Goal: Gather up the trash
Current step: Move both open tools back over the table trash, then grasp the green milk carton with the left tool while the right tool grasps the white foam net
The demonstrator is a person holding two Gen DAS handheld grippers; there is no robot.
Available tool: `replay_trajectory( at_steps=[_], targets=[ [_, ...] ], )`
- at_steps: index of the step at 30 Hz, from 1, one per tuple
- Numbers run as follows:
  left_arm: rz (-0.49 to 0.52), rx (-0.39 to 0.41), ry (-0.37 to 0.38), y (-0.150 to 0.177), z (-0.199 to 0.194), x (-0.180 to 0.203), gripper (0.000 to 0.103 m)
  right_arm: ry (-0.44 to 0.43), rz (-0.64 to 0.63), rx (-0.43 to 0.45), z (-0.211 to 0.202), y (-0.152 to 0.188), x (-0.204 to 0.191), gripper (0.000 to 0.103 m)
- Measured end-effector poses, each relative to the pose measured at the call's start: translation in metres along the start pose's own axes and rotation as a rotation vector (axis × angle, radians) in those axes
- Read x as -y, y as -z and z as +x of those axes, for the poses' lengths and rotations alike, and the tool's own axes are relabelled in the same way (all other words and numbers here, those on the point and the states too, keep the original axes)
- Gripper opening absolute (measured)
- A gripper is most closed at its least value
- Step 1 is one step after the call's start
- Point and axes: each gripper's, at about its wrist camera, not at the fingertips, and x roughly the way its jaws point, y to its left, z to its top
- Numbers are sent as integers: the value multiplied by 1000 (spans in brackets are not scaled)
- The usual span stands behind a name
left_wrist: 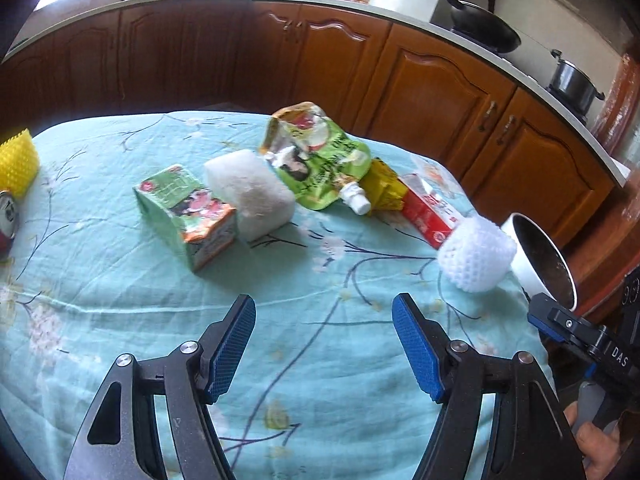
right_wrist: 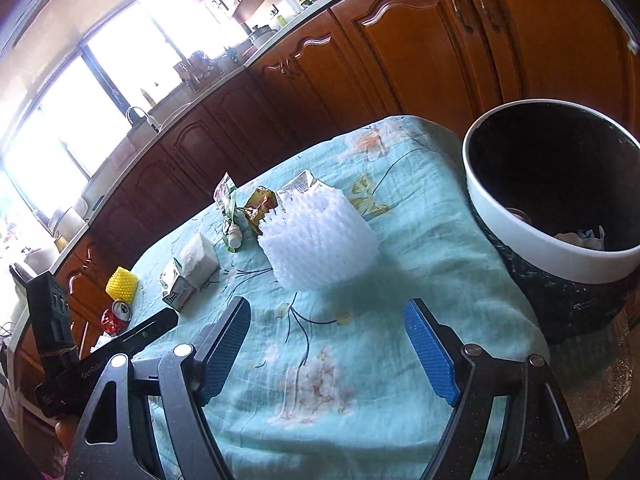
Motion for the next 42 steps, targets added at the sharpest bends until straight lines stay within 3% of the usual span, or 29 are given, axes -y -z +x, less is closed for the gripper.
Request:
replay_trajectory(
  at_steps=[10,21,26,29,34,38,42],
  targets=[
    [-141,11,-138,-35,15,-53,74,-8,-36,-26,27,-10,-15,81],
    [-180,-34,-190,-71,74,-83,74,-2,-27,-43,45,-17,-9,81],
    [-79,-12,-178,-71,78,-71,52,9,-22,-38,49,-22,-4,80],
    [-8,-1,-173,-66,74,-64,49,8,-29,-37,52,-26,-5,79],
    [51,-35,-54,-49,64,-54,46,8,-41,-37,56,-26,-6,60],
    [127,-62,43,-26,58,-35,46,7,-41,-43,55,-23,-5,36],
    [176,-73,47,-13,57,-24,46,7,-60,-42,51,-20,-9,31]
  ],
)
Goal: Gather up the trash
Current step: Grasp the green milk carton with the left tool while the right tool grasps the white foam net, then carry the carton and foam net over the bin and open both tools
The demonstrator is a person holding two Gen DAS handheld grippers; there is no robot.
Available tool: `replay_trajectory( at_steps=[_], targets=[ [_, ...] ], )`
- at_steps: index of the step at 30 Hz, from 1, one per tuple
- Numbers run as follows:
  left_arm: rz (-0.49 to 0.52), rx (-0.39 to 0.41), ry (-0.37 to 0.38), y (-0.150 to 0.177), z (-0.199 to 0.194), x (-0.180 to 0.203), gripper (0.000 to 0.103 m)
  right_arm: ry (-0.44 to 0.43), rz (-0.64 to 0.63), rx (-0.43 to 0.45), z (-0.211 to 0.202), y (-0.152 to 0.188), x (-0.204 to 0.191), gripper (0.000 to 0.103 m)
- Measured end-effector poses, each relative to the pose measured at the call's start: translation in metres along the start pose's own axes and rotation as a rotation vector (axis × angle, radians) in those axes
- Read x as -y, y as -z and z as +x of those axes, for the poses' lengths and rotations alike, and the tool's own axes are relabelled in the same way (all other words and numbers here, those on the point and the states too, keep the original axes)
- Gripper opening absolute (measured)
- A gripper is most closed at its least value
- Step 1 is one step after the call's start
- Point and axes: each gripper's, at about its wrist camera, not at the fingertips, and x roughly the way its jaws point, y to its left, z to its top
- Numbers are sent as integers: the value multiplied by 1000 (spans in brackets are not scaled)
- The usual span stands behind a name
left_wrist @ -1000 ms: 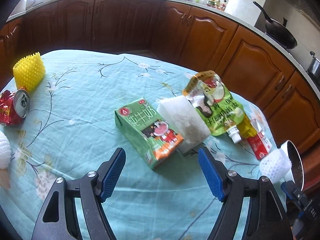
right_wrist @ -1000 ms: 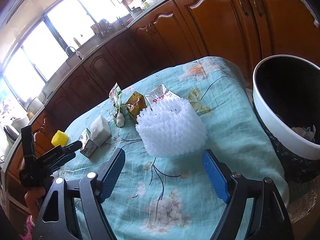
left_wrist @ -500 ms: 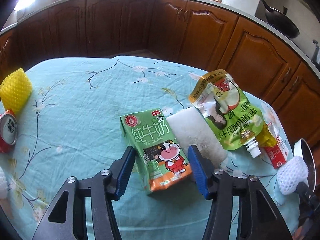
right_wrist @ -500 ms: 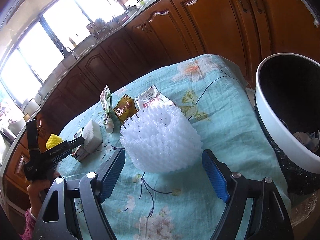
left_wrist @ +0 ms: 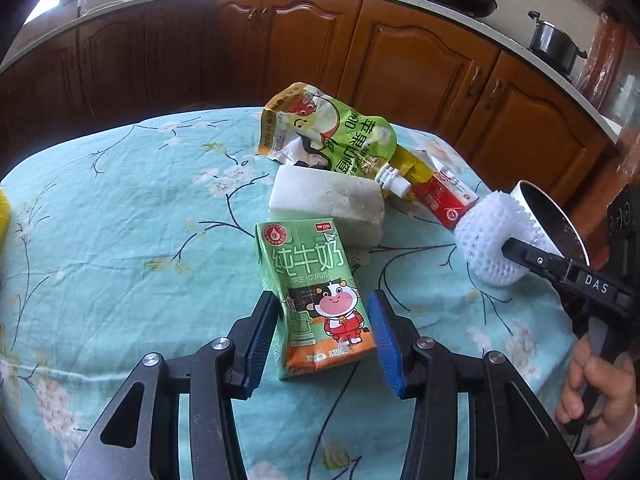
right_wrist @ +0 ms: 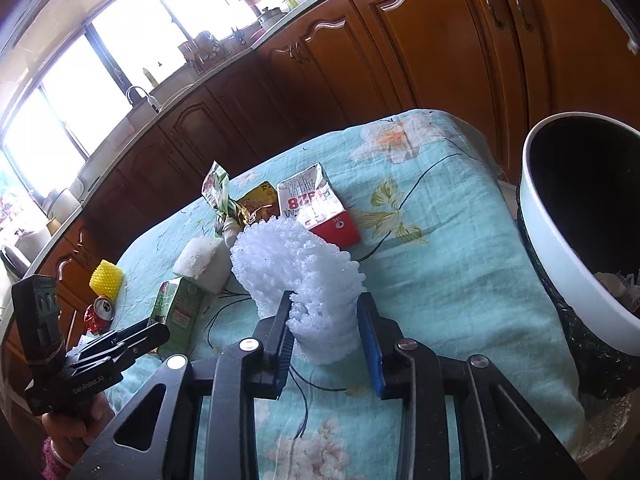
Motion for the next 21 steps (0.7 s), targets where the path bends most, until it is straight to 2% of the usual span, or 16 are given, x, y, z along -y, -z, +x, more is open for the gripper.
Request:
replay_trajectory(
  at_steps=[3,5,6,7,11,21],
  targets=[
    [-13,-3,-22,1,1,-2,49,-4,4,-1,-1,1,0,31],
    [-45,-19,-40,1,5,-6,58,-5,14,-3,1,1,3,34],
    [-52,-19,-42,1,7,-5,57,-6,18,-5,1,1,4,31],
    [-51,-20,-35,2,9,-5,51,-4,18,-4,1,1,4,31],
    [-6,5,-52,6,4,9,48,-6,11,21,-10,1,2,30],
    [94,42,56,13,-7,59,47,-4,37,87,-53,4,16,28]
  ],
)
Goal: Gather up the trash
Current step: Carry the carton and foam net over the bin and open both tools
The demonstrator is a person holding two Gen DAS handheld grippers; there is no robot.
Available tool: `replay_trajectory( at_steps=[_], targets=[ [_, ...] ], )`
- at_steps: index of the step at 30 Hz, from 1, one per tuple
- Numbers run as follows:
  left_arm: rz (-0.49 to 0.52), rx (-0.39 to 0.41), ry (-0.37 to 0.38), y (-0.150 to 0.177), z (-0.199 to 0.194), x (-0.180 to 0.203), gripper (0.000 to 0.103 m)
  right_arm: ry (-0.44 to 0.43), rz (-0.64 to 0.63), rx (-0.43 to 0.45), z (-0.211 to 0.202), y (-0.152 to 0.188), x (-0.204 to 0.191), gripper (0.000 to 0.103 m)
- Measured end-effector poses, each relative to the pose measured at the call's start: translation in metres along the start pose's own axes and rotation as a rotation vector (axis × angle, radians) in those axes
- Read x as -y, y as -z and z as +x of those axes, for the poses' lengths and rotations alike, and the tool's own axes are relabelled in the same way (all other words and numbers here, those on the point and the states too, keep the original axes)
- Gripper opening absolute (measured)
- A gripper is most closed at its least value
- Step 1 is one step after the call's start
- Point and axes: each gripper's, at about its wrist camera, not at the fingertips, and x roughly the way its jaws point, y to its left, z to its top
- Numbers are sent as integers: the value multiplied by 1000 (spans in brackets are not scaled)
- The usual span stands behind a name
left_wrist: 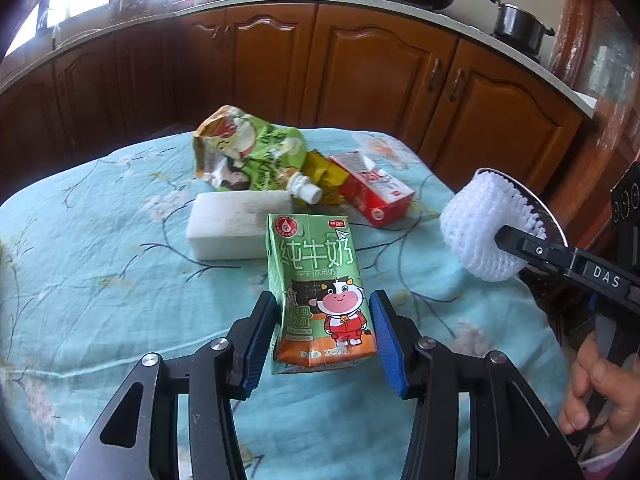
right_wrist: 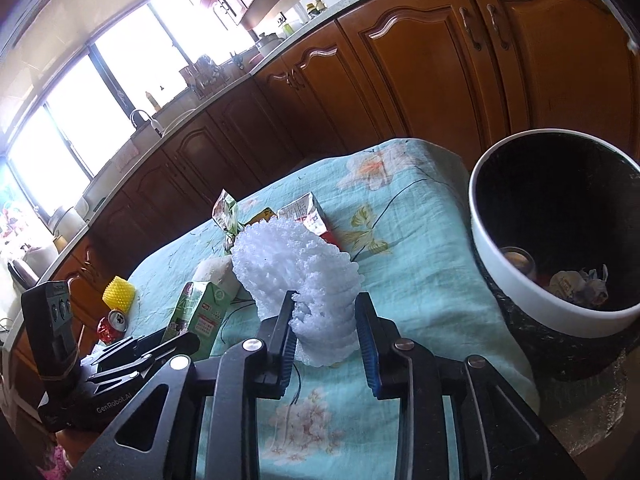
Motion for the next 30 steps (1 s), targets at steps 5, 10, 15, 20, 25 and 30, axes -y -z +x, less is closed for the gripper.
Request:
replay_trajectory(
  at_steps=[5,10,15,20,25,30],
  targets=[
    [47,-3,58,-5,5,29,46,30,25,32,-23,-1,20,28],
    [95,-1,98,-15,9,58,46,68,53,69,-45,-5,43,28],
    [141,-1,131,-25,17,84,46,106,83,101,-64,-9,65,28],
    [172,-3,159,-34,24,108,46,143,110,117,-74,-11,86,28],
    [195,-8,185,-49,42,121,46,180,127,127,-81,-15,104,28],
    [225,0,203,-63,52,139,45,220,127,133,-85,-26,117,28]
  ],
)
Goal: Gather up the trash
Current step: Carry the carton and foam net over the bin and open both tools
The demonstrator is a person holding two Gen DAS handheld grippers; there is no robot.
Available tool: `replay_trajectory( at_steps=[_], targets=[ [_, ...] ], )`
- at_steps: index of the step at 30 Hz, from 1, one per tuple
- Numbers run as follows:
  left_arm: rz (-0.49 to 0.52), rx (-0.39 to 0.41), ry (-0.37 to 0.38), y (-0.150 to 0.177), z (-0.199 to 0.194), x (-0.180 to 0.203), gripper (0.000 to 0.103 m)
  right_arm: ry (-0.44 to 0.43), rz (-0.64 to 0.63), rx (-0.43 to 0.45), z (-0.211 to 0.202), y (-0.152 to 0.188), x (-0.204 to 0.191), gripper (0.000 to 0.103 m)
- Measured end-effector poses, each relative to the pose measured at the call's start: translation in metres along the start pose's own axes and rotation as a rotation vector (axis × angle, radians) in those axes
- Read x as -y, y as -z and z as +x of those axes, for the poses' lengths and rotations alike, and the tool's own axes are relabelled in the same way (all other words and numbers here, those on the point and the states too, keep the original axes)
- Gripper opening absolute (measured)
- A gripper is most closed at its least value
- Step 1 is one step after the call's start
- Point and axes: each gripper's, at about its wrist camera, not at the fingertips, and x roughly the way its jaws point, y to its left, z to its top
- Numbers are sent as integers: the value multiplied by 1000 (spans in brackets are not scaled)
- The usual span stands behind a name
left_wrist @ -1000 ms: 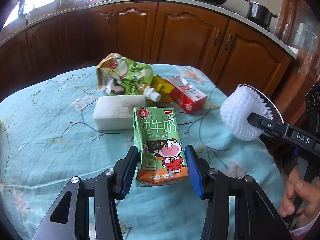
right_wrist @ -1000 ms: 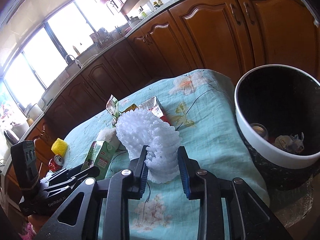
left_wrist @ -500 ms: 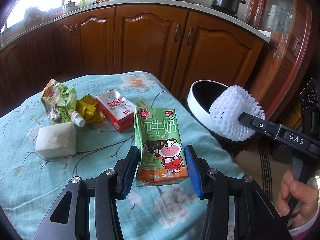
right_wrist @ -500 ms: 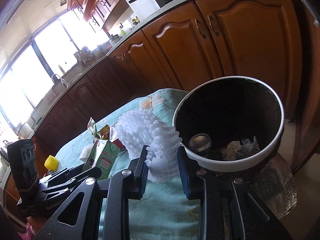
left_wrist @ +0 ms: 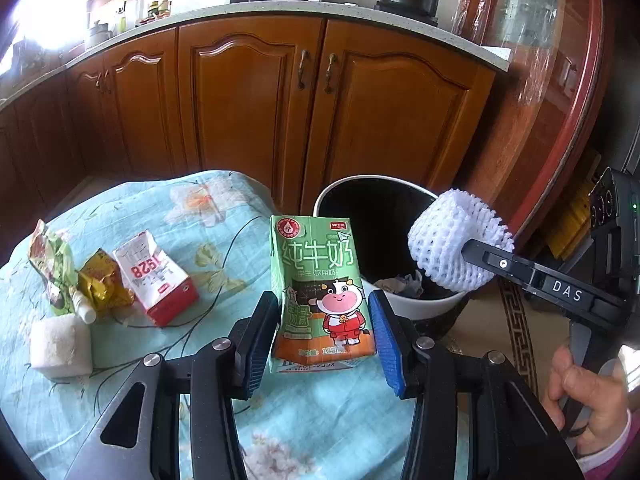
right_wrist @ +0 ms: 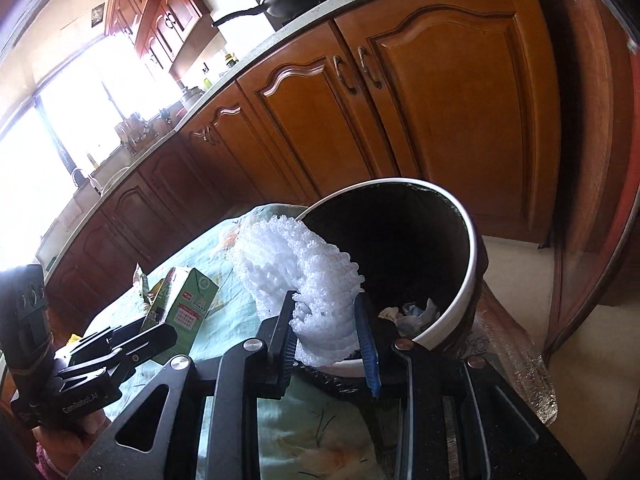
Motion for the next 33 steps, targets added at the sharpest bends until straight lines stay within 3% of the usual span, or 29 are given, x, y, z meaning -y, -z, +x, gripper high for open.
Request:
replay_trajectory(
  at_steps=[23,27,30,33],
  targets=[
    [57,-102,27,-54,94,38,46,102,-11,-65,31,-33,38,30],
    [58,-124,39,-58,102,39,46,104,-1,-74,37,-38,34,36],
    [53,-125,44,-56,104,42,48,88,15,-81,39,-38,35,54],
    [47,-124,50,-55,103,42,51,82,23,-74,37,-39,36,57]
  ],
)
